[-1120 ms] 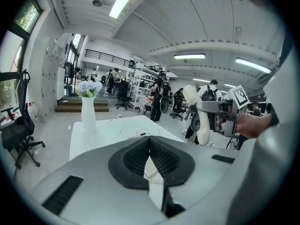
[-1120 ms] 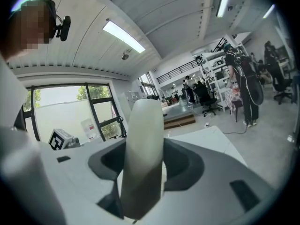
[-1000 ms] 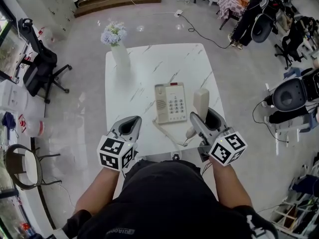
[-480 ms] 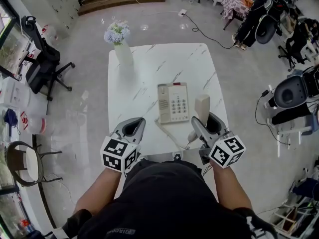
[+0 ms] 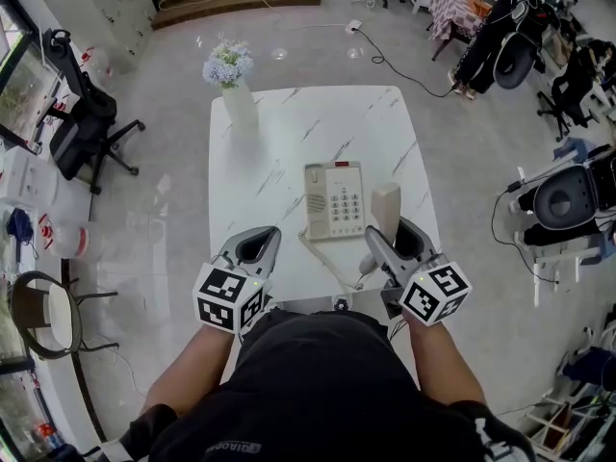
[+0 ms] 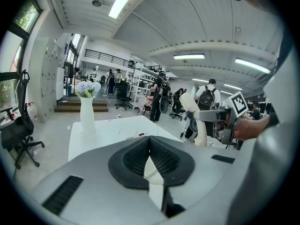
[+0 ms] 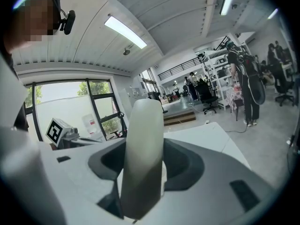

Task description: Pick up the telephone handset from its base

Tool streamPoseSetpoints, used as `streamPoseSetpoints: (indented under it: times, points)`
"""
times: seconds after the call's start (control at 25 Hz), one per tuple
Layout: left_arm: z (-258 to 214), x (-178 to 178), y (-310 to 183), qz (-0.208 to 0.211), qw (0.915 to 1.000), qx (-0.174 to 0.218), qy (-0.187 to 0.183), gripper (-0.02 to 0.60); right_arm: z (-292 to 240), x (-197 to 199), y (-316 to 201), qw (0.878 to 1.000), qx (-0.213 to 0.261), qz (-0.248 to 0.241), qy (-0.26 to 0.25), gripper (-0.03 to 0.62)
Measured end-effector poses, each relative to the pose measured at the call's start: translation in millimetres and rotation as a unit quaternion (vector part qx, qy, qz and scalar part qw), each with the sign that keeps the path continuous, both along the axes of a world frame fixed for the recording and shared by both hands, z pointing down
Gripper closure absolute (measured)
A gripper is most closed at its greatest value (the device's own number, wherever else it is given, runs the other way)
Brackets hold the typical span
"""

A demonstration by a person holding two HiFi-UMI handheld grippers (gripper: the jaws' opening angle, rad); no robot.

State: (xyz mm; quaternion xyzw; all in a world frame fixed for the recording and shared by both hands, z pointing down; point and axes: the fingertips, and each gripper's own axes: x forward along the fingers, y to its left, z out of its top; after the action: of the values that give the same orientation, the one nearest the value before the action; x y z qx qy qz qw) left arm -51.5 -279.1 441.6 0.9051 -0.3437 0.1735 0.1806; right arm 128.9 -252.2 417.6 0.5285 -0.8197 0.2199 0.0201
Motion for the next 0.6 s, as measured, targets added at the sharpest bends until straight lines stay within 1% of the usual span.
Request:
streamPoseSetpoints:
  times: [0.28,0.6]
  points:
    - [1.1,1.6,-1.7,-0.001,1.0000,0.000,0.003,0.578,2.7,-1.5,-1.8,1.000,0.000,-0.005,0.012,0.373]
    - [0.8,-0.1,-3.2,-0.004,1.0000,-0.001,0.004,0.579,5.3,-3.0,-2.9,1.000,-0.007,-0.006,0.011,0.373]
